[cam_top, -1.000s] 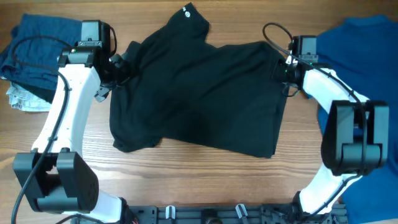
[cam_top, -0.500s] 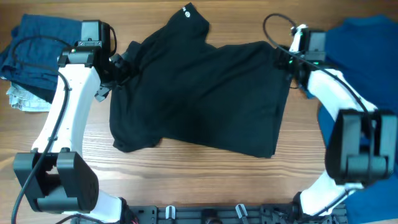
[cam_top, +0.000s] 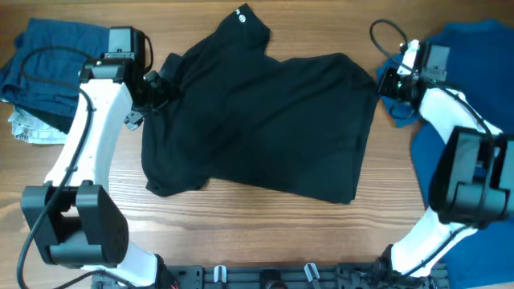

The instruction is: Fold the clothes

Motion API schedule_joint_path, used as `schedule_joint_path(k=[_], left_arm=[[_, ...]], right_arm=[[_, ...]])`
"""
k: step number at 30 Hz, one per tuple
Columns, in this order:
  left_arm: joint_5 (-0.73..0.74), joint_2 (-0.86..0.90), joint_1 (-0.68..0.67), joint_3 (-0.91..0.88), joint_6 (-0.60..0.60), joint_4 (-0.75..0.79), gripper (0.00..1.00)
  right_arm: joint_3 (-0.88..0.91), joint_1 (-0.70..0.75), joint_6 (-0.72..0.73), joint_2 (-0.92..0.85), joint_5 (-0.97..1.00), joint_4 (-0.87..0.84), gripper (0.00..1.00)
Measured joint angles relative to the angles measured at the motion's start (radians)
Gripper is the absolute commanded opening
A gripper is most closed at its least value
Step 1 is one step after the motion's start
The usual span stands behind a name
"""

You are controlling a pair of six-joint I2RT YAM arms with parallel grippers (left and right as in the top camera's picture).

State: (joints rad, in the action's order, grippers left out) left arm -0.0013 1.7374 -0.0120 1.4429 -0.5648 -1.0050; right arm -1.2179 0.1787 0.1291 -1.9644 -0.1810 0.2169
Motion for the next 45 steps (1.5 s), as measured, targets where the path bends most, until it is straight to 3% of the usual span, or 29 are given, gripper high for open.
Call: schedule_joint_path(k=[10,19,23,24,25,26,27,28,29,31,34,35,39,42,45], left_arm=[[0.000,0.000,0.000,0.000,0.000,-0.010,0.89],[-0.001,0.000,0.000,0.000,0.000,-0.019,0.89],[0.002,0.000,0.000,-0.002,0.000,0.034,0.88],[0.019,0.000,0.000,-0.002,0.006,0.082,0.87],[0.045,0.000,-0.001,-0.004,0.017,0.122,0.86],[0.090,0.000,-0.006,-0.005,0.037,0.195,0.84],[0.117,0.001,-0.015,-0.005,0.045,0.229,0.83],[0.136,0.002,-0.026,-0.005,0.052,0.260,0.78],[0.161,0.008,-0.054,-0.005,0.064,0.313,0.73],[0.187,0.033,-0.103,-0.004,0.078,0.380,0.60],[0.210,0.134,-0.193,-0.004,0.101,0.518,0.27],[0.213,0.167,-0.212,-0.004,0.100,0.543,0.23],[0.220,0.344,-0.271,-0.004,0.108,0.674,0.18],[0.192,0.402,-0.268,-0.004,0.108,0.672,0.15],[0.051,0.403,-0.264,-0.004,0.108,0.616,0.09]], right_arm=[[-0.005,0.004,-0.031,-0.085,0.137,-0.057,0.04],[-0.011,0.337,-0.096,-0.091,0.207,-0.070,0.07],[-0.086,0.339,-0.128,-0.113,0.159,0.005,0.08],[-0.112,0.331,-0.127,-0.116,0.146,0.036,0.11],[-0.130,0.324,-0.127,-0.116,0.137,0.051,0.22],[-0.149,0.315,-0.127,-0.116,0.128,0.069,0.45],[-0.164,0.308,-0.130,-0.116,0.121,0.085,0.57],[-0.183,0.298,-0.127,-0.114,0.111,0.115,0.70],[-0.195,0.292,-0.130,-0.111,0.103,0.135,0.74],[-0.222,0.286,-0.126,-0.094,0.083,0.187,0.75],[-0.264,0.286,-0.065,0.017,0.056,0.253,0.72],[-0.275,0.286,-0.055,0.052,0.049,0.265,0.72],[-0.297,0.282,-0.035,0.111,0.028,0.359,0.72],[-0.295,0.282,-0.028,0.111,0.024,0.401,0.72],[-0.295,0.282,-0.028,0.111,0.023,0.438,0.72]])
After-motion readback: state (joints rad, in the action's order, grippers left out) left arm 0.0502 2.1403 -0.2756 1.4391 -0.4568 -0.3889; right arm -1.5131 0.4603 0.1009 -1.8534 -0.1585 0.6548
